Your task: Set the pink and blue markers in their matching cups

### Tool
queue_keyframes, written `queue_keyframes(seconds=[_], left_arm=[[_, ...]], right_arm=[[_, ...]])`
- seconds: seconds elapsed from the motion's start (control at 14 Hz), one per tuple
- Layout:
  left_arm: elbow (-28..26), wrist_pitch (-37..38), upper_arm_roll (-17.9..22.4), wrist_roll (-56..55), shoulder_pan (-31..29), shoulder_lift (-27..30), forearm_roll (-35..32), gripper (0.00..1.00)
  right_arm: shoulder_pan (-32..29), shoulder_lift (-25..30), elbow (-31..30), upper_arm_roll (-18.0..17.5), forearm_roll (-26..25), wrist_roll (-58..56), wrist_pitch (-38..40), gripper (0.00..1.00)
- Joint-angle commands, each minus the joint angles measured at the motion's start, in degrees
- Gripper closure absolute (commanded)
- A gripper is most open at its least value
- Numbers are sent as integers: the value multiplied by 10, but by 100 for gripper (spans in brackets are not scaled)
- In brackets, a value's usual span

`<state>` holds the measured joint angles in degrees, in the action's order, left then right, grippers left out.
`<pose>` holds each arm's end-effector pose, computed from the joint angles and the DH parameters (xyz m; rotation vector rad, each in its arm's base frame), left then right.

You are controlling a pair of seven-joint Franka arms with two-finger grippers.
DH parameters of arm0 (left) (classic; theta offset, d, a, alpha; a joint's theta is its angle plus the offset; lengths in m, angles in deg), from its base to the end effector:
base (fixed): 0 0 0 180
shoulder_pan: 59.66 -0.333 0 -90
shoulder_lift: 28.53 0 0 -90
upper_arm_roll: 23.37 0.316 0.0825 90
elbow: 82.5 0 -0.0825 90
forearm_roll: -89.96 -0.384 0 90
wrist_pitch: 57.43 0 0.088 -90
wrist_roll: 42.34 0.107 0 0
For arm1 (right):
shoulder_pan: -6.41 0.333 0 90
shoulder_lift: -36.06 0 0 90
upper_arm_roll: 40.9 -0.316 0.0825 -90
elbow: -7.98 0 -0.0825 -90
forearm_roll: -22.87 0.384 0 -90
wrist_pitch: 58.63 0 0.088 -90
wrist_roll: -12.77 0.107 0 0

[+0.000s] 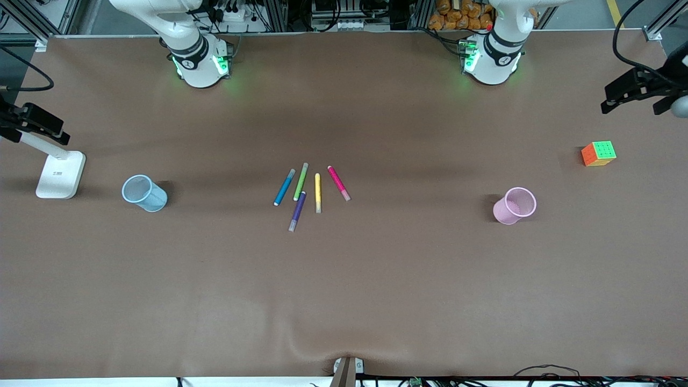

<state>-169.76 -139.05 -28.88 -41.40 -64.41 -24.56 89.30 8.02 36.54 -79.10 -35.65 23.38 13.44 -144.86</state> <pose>0.5171 -0.0076 0.6711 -3.1229 0.0435 0.0461 0.5445 -0.0339 0.6472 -3.1296 0.1169 0.0098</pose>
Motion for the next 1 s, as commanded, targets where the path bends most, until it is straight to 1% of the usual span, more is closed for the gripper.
queue_keyframes(seconds=[0.0, 0.5, 0.93], left_arm=[[8, 8, -2, -8, -7, 3, -2, 0], [3, 8, -4, 1, -7, -2, -1, 0], [0, 33, -9, -3, -3, -6, -2, 0]], right_arm=[[-4, 21, -20, -6, 3, -1, 1, 0], [-4, 22, -22, -7, 3, -1, 0, 0], [-6, 22, -22, -7, 3, -1, -1, 0]])
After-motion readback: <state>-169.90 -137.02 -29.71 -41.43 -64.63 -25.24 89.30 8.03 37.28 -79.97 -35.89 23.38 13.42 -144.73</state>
